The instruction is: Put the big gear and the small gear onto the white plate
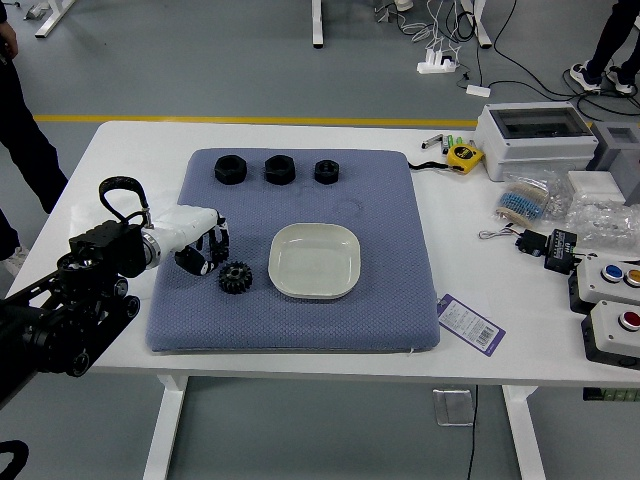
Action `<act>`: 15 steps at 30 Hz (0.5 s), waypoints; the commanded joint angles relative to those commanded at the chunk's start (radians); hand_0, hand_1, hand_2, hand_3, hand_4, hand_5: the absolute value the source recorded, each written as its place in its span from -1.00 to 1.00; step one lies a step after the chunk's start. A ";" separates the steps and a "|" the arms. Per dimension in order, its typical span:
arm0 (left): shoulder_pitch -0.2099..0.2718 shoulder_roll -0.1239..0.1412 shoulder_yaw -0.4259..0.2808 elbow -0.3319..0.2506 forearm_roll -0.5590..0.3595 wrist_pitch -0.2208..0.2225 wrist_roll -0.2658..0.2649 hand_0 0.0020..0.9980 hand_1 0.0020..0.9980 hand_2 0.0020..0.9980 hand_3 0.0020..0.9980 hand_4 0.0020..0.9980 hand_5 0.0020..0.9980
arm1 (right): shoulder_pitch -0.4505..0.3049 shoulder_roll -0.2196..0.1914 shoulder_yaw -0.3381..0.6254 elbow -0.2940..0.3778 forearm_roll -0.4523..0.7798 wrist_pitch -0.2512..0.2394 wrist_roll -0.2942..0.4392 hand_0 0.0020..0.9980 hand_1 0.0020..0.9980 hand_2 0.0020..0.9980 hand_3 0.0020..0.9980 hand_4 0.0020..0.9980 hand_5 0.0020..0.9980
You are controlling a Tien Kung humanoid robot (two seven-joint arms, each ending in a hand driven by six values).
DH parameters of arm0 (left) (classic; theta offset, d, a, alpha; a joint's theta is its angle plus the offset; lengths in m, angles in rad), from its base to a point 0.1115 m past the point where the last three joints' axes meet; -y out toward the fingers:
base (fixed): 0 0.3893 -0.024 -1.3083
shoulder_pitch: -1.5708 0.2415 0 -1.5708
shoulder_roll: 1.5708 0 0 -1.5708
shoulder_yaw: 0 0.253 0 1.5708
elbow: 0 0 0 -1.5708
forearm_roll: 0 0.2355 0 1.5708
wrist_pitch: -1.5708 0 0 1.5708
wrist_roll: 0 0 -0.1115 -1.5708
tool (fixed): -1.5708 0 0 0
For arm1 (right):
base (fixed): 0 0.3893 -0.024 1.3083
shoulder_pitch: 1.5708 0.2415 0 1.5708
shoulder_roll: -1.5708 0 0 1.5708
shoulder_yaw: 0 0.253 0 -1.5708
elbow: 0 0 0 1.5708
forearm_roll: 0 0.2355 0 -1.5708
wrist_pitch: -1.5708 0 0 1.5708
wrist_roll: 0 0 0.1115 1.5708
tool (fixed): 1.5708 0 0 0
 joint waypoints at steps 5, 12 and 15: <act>0.004 -0.003 -0.011 0.019 -0.035 0.013 -0.004 0.09 -0.17 -0.06 0.11 0.45 -1.00 | -0.002 0.000 0.002 0.000 -0.004 -0.001 0.000 0.33 0.31 0.47 0.20 0.59 0.45; 0.013 -0.006 -0.018 0.036 -0.067 0.028 -0.009 -0.01 -0.23 -0.10 0.11 0.51 -1.00 | -0.005 0.000 0.004 0.000 -0.008 -0.001 -0.001 0.33 0.31 0.47 0.20 0.59 0.45; 0.014 -0.006 -0.030 0.034 -0.066 0.030 -0.008 -0.01 -0.23 -0.10 0.11 0.51 -1.00 | -0.005 0.000 0.003 0.001 -0.007 -0.001 0.000 0.33 0.31 0.47 0.20 0.59 0.45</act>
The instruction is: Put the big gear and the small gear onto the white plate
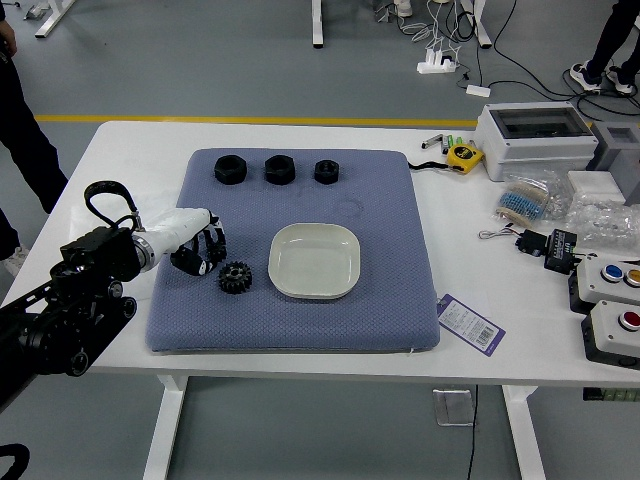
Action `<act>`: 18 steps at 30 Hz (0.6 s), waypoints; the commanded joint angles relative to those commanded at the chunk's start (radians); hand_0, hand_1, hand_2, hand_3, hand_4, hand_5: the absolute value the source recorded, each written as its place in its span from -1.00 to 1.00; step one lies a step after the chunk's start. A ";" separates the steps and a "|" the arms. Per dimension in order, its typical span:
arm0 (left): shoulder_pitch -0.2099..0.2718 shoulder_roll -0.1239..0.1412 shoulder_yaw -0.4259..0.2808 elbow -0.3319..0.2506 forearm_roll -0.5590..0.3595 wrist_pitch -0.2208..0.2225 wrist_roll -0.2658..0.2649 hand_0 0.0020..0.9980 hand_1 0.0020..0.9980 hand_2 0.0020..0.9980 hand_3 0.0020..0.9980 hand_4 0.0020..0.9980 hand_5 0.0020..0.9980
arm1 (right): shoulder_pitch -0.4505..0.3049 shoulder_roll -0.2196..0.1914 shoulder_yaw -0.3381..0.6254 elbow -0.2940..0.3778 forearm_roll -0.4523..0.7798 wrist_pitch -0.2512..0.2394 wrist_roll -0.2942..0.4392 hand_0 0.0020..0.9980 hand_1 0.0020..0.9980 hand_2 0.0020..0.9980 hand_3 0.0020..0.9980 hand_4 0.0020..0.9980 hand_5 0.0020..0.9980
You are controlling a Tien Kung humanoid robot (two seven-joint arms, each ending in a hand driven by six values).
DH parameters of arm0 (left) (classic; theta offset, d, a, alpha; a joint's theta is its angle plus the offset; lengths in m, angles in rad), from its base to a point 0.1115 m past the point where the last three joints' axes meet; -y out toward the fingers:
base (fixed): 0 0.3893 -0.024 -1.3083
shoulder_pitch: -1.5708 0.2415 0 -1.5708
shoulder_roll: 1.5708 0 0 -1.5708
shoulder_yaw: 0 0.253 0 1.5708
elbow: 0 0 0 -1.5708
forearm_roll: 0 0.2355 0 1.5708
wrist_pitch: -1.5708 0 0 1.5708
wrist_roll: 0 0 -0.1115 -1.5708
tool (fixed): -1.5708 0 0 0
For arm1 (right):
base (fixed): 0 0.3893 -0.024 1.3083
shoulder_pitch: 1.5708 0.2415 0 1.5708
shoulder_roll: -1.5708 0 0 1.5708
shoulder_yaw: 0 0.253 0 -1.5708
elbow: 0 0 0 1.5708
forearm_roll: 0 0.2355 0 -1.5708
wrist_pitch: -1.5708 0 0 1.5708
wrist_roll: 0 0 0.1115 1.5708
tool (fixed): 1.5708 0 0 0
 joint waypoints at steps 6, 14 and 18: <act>-0.002 0.000 -0.035 -0.021 -0.007 0.002 0.003 -0.03 -0.25 -0.12 0.11 0.52 -1.00 | 0.002 0.000 -0.006 0.000 0.011 0.002 0.003 0.33 0.31 0.47 0.20 0.59 0.45; -0.008 -0.001 -0.055 -0.051 -0.025 0.010 0.005 -0.03 -0.25 -0.12 0.11 0.52 -1.00 | 0.005 -0.001 -0.009 0.000 0.014 0.002 0.003 0.33 0.31 0.47 0.20 0.59 0.45; -0.007 -0.002 -0.053 -0.048 -0.008 0.007 0.006 -0.03 -0.25 -0.12 0.11 0.52 -1.00 | 0.007 -0.001 -0.009 0.000 0.016 0.001 0.004 0.33 0.31 0.47 0.20 0.59 0.45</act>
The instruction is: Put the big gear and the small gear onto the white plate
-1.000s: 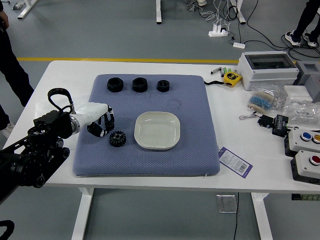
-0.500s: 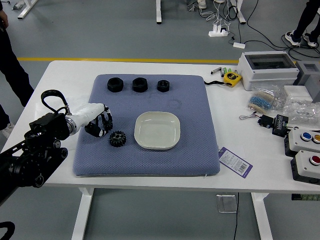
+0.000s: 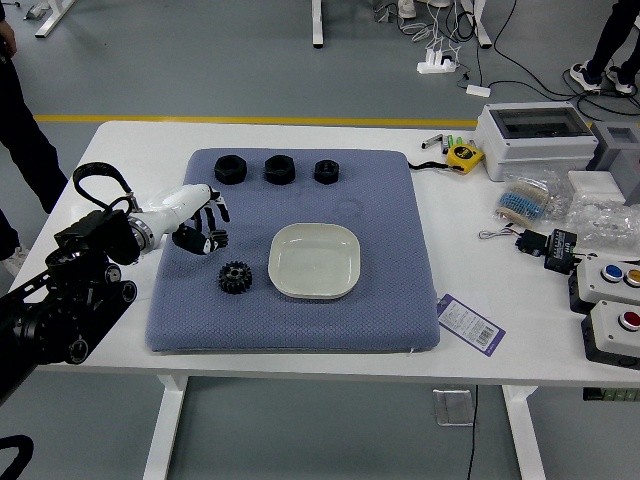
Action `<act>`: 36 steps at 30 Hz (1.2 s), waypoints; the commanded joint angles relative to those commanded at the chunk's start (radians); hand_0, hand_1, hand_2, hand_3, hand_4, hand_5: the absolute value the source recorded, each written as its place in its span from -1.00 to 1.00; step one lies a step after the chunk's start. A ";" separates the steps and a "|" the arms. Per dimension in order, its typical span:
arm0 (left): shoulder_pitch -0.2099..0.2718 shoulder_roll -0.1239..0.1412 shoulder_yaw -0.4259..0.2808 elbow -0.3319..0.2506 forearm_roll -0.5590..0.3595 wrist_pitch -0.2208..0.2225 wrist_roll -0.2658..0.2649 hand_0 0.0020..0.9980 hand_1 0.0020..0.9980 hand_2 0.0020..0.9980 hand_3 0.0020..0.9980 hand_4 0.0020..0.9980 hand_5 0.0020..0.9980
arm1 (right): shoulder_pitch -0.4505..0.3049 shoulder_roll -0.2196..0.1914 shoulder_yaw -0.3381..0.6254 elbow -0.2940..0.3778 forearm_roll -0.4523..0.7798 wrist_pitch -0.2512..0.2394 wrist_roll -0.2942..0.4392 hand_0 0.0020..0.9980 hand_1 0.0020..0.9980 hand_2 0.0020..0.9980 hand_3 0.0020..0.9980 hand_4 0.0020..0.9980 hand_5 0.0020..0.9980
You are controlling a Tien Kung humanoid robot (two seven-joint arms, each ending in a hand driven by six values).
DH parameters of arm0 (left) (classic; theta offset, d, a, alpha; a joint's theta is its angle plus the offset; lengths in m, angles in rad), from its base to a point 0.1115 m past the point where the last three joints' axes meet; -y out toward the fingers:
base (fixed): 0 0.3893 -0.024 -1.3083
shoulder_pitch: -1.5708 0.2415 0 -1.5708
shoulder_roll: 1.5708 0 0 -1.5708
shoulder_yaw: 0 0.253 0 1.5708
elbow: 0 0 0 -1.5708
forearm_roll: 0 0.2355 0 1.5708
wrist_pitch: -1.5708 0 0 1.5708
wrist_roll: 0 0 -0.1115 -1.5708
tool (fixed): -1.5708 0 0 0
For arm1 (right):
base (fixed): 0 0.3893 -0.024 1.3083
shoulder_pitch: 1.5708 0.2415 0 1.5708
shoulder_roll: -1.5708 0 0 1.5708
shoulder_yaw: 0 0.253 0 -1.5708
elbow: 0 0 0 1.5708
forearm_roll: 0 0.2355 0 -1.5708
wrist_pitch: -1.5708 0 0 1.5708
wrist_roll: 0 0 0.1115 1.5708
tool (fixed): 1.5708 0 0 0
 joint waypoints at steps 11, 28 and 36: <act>-0.002 0.002 0.002 -0.045 0.000 0.007 -0.008 -0.03 -0.26 -0.12 0.11 0.49 -1.00 | 0.003 -0.001 0.001 0.000 -0.002 0.000 -0.001 0.33 0.31 0.47 0.20 0.59 0.45; -0.007 -0.001 0.015 -0.119 0.013 0.000 -0.001 0.02 -0.12 -0.02 0.14 0.37 -1.00 | 0.005 -0.002 -0.001 0.000 0.002 0.000 0.002 0.33 0.31 0.47 0.20 0.59 0.45; -0.007 -0.002 0.013 -0.056 0.061 -0.015 0.000 0.10 -0.01 0.09 0.16 0.39 -1.00 | 0.007 -0.002 0.003 0.001 -0.008 -0.001 -0.001 0.33 0.31 0.47 0.20 0.59 0.45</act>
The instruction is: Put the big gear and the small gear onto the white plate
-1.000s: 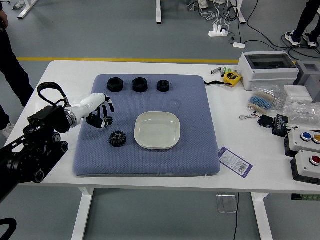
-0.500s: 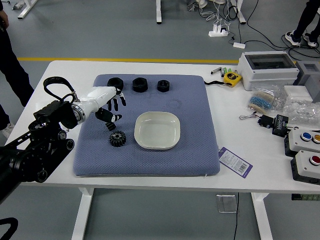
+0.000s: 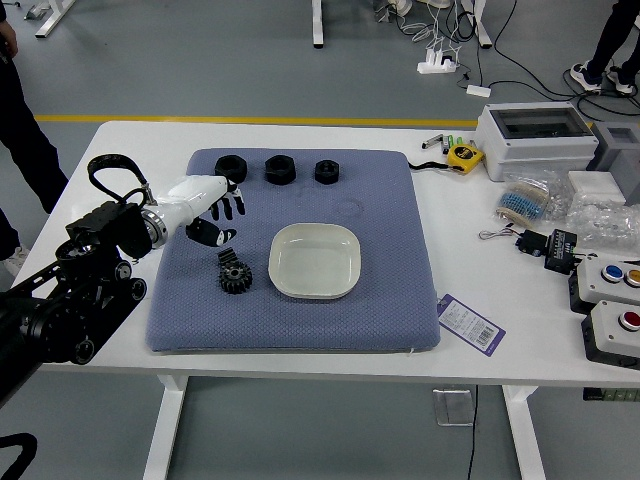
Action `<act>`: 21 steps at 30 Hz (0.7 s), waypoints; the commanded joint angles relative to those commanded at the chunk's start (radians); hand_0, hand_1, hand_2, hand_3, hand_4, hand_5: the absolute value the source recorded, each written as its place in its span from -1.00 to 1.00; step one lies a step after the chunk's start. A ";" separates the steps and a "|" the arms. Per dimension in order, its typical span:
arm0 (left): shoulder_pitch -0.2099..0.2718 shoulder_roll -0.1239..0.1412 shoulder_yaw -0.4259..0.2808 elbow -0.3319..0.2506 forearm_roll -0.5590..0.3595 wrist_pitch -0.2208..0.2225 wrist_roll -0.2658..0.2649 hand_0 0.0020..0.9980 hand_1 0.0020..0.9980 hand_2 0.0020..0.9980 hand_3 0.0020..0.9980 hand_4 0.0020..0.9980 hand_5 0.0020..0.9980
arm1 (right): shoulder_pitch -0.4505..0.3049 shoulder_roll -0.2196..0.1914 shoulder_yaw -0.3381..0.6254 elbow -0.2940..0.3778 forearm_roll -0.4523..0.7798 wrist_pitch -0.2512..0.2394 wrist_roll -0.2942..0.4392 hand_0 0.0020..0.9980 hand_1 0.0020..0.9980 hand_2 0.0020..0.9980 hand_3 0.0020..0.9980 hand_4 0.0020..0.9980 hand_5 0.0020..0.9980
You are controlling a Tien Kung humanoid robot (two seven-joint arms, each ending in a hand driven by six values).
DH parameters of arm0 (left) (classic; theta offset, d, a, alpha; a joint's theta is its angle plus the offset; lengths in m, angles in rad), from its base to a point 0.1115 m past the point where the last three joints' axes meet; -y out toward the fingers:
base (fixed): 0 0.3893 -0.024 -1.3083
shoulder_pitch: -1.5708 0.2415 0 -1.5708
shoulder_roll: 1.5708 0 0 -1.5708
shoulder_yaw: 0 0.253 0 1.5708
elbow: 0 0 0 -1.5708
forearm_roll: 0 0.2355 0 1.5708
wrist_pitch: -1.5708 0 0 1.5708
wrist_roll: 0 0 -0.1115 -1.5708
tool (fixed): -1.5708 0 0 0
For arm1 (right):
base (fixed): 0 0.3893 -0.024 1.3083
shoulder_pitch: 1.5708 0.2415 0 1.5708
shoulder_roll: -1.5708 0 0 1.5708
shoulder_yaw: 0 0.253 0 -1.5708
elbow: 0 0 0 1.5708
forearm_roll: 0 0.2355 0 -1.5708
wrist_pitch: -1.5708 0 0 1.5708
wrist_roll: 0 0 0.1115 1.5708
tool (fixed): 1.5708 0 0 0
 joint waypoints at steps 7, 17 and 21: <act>-0.008 0.008 0.047 0.014 0.002 -0.035 -0.008 0.13 0.06 0.15 0.18 0.43 -1.00 | 0.001 0.000 0.001 0.000 -0.002 -0.001 -0.001 0.33 0.31 0.47 0.20 0.59 0.45; -0.010 0.009 0.066 0.011 0.019 -0.058 -0.024 0.14 0.06 0.16 0.18 0.40 -1.00 | -0.001 0.001 0.004 0.000 -0.005 -0.003 -0.002 0.33 0.30 0.47 0.20 0.59 0.45; -0.009 0.021 0.058 -0.010 0.050 -0.064 -0.035 0.13 0.07 0.16 0.16 0.31 -1.00 | -0.003 0.001 0.005 0.000 -0.007 -0.003 -0.002 0.33 0.31 0.47 0.20 0.59 0.45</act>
